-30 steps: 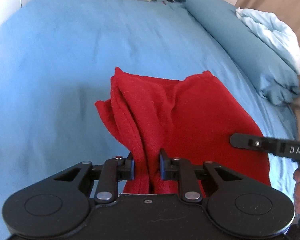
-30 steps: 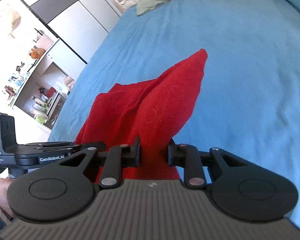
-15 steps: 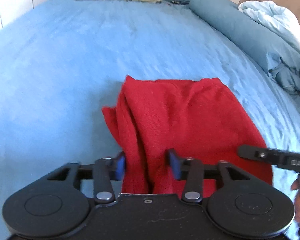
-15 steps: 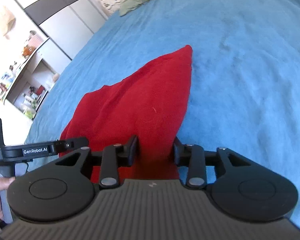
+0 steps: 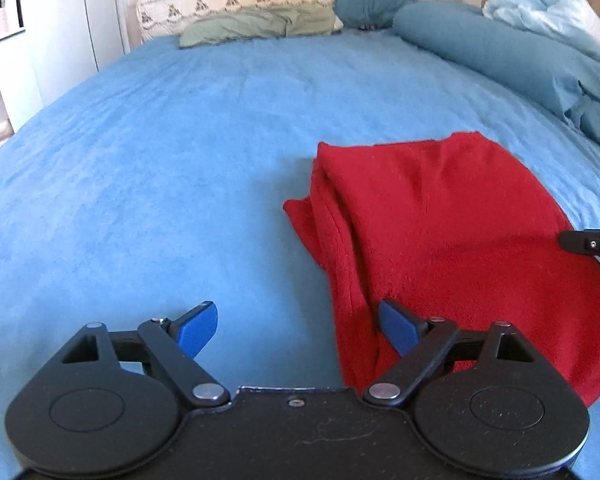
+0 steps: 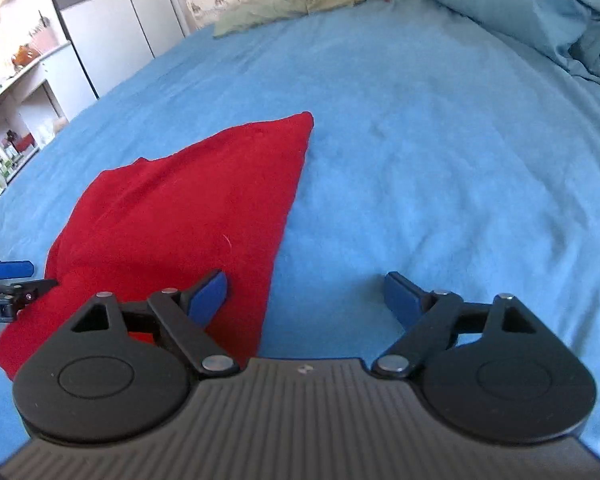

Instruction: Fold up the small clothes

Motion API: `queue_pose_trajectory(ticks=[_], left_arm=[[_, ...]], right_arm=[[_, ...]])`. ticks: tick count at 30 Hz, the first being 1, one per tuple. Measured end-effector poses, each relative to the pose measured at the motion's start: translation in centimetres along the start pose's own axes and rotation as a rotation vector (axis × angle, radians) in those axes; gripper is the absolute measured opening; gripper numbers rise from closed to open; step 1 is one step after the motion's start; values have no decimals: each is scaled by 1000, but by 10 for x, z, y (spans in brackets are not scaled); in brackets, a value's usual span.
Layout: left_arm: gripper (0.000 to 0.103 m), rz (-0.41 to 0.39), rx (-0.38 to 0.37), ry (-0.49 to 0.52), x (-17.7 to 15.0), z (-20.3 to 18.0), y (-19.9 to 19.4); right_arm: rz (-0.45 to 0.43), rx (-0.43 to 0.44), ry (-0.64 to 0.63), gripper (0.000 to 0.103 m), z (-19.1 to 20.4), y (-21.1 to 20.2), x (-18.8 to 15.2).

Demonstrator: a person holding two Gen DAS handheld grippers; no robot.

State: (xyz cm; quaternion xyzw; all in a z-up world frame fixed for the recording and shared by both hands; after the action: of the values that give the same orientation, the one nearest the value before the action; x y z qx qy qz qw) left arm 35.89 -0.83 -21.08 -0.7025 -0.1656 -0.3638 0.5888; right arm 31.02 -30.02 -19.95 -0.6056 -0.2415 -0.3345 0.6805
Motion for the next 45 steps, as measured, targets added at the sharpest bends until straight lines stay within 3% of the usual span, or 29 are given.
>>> queue_pose_trajectory(ticks=[3,6,9,12,14,17,22,26,35,45], left_arm=[[89,-26,26,-1,3,-2,-11],[88,-71,57,-19,16,-4,-47],[89,-127,48,-51,34,-11,-107],[103,-191,65,-49,51,-23,-177],[103,-234,81,-50,57,-31,-215],[103,-246,112,-53,55,-44,-262],[103,-221,138,-46,24,-67,-314],[103,-197,151,-44,-6,-79,-325],[103,-104,141,-55,-66,-89,-316],[103,-118,144,-36,-70,-98,-318]], right_arm=[[-45,3,3,102,0,-11,4],[-105,-5,18,102,4,-46,17],[-157,0,35,103,18,-106,35],[-203,-40,8,103,36,-174,49],[-225,-77,-6,103,49,-218,53],[-253,-139,-50,103,67,-273,46],[-207,-216,-92,103,90,-333,14],[-143,-261,-96,103,98,-358,-23],[-13,-277,-69,103,98,-360,-86],[19,-273,-66,103,105,-356,-102]])
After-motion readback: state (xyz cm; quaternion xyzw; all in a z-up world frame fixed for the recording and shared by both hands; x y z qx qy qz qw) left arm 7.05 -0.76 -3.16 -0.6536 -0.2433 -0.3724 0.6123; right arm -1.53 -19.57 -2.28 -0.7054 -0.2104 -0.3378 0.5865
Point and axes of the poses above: each gripper's, at about its wrist camera, not at the fingertips, and y roughly the way its jaws point, z to its left, x to its top, the point moved 6 cm from there along y, roughly the way its jaws point, and after that the axes turned 6 degrees about -x, right-handed, at the moved point
